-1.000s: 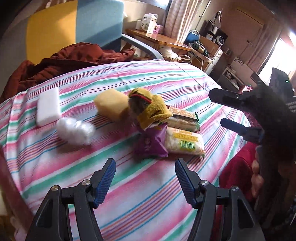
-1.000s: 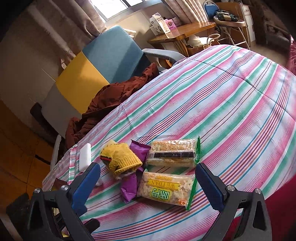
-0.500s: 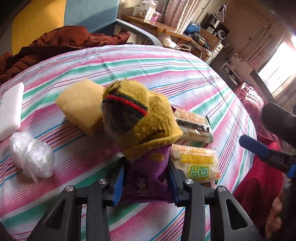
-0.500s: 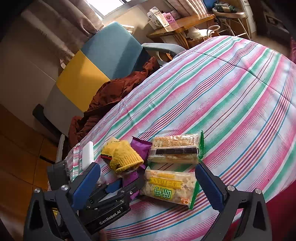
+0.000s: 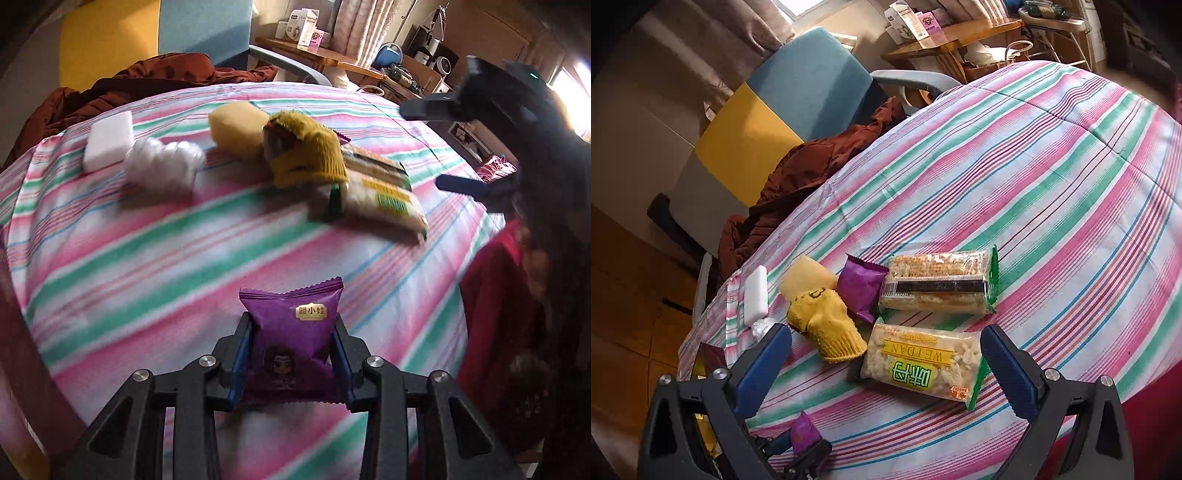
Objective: Organize objects
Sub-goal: 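Grasp the purple snack packet from the pile with the left gripper, then grasp the WEIDAN rice cracker bag with the right gripper while the left holds the purple packet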
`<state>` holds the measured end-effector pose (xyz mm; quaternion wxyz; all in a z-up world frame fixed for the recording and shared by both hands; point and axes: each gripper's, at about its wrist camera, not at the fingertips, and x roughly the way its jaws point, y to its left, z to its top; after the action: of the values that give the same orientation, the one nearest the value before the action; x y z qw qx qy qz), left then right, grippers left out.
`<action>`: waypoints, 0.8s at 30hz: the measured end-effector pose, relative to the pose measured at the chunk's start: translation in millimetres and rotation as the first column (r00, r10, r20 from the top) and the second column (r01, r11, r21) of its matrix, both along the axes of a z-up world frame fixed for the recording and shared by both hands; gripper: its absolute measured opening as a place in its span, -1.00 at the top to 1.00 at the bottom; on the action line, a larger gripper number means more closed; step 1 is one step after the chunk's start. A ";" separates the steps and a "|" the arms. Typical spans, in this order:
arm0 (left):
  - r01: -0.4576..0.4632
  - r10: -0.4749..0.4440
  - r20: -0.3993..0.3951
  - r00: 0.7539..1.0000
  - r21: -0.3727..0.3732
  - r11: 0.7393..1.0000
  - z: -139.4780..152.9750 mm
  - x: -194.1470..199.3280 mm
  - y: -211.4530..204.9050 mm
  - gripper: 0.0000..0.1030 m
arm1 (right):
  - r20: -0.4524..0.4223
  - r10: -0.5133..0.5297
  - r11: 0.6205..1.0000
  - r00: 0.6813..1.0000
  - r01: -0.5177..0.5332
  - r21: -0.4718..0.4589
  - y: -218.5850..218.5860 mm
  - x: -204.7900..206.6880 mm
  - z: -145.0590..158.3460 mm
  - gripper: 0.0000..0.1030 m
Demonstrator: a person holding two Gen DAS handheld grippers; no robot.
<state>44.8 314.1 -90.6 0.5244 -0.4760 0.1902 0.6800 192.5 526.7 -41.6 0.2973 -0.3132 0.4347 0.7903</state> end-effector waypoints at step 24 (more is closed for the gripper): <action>-0.011 0.011 0.014 1.000 0.037 0.999 -1.2 -3.3 -19.6 0.24 | 0.712 0.454 0.723 0.536 -0.688 0.057 -35.7 -99.6 -45.9 -0.78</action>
<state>41.4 294.5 -91.7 0.5305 -0.4719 0.1713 0.6830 92.9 491.1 -87.5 0.1976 -0.6396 0.0338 0.7421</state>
